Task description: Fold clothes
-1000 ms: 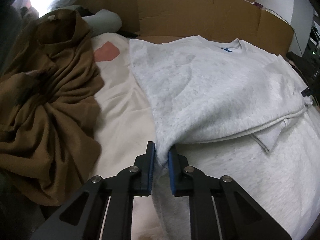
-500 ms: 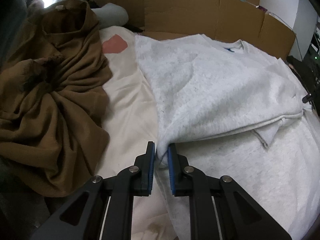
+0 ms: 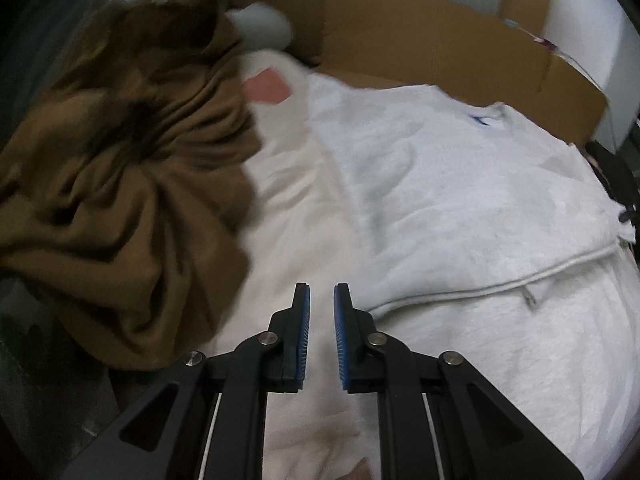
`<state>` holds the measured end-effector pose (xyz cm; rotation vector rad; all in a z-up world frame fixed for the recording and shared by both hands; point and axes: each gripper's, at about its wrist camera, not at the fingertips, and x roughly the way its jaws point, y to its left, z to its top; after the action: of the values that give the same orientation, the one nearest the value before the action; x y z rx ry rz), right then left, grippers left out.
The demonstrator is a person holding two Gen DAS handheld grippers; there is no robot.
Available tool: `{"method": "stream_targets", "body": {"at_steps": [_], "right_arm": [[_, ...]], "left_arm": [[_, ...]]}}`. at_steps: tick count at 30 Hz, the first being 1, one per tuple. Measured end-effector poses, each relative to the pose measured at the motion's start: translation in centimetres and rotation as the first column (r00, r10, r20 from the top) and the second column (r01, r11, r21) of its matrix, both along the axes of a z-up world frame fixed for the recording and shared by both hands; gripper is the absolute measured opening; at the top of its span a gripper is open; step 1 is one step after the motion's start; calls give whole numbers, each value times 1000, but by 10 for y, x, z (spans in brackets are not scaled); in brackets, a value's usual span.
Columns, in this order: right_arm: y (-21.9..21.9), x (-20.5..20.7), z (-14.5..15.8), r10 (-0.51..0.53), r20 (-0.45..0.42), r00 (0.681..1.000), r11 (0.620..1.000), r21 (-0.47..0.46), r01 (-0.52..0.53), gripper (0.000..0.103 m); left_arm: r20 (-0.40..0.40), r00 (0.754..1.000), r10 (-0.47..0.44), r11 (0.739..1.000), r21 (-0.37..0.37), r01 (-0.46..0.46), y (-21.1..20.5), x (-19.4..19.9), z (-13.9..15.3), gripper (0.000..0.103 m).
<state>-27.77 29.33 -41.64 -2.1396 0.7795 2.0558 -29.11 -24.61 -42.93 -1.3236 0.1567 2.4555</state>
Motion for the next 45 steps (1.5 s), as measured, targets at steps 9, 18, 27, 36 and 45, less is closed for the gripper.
{"method": "stream_targets", "body": {"at_steps": [9, 18, 27, 36, 45], "right_arm": [[-2, 1, -11, 10, 50, 999, 999, 47, -13, 25], [2, -5, 5, -1, -15, 1000, 999, 46, 2, 29], [-19, -15, 6, 74, -61, 995, 997, 33, -72, 29], [-41, -25, -17, 153, -40, 987, 987, 56, -150, 29], [-56, -31, -18, 202, -73, 977, 977, 85, -196, 29]], "left_arm": [[-30, 999, 31, 998, 59, -29, -20, 9, 26, 12], [-36, 995, -88, 988, 121, 92, 34, -11, 31, 12], [6, 982, -190, 974, 123, 188, 80, -33, 3, 12], [73, 986, -149, 988, 42, 146, 75, -51, -31, 10], [78, 982, -169, 982, -74, 175, 81, -55, -35, 5]]}}
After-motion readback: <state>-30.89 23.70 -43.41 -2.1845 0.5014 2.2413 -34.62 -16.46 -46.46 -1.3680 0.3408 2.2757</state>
